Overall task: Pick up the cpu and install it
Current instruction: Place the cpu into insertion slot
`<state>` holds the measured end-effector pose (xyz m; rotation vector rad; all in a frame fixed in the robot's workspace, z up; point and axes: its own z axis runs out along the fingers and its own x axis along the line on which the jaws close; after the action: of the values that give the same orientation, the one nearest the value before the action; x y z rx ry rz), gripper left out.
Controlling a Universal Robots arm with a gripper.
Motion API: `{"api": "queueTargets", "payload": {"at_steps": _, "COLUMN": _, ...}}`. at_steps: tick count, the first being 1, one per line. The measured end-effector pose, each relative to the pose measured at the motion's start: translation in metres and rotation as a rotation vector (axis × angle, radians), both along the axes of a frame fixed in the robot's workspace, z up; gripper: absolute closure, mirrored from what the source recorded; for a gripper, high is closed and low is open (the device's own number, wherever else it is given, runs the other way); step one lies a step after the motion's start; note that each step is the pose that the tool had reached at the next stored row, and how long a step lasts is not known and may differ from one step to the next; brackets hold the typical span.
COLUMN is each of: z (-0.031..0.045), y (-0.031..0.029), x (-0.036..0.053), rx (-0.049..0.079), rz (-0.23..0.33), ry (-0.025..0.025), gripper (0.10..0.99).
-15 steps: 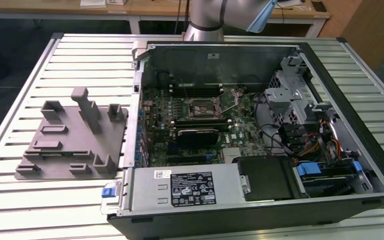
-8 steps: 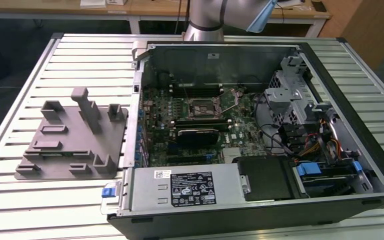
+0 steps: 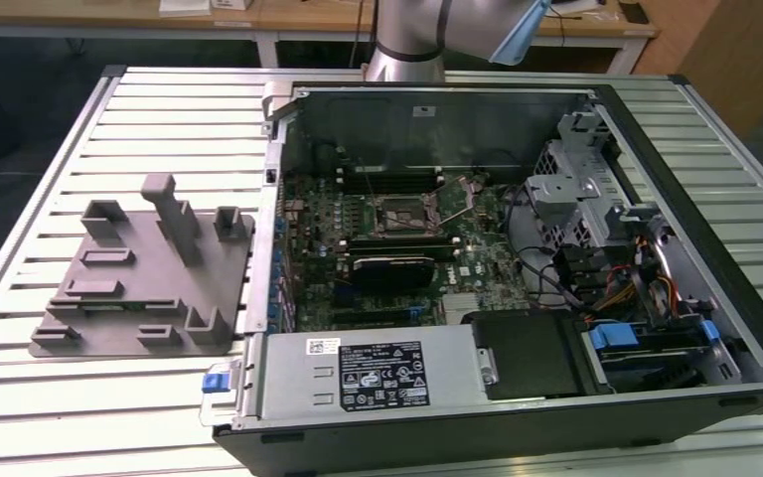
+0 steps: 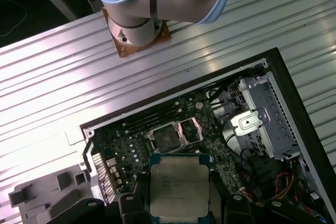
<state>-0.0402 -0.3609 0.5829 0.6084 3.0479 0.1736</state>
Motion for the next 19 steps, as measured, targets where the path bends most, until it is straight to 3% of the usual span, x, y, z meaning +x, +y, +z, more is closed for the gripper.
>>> {"api": "queueTargets", "payload": {"at_steps": 1, "z": -0.0059, "y": 0.0, "x": 0.0, "rx": 0.0, "rz": 0.0, "ry": 0.0, "gripper": 0.545}}
{"api": "queueTargets", "payload": {"at_steps": 19, "z": -0.028, "y": 0.0, "x": 0.0, "rx": 0.0, "rz": 0.0, "ry": 0.0, "gripper": 0.545}}
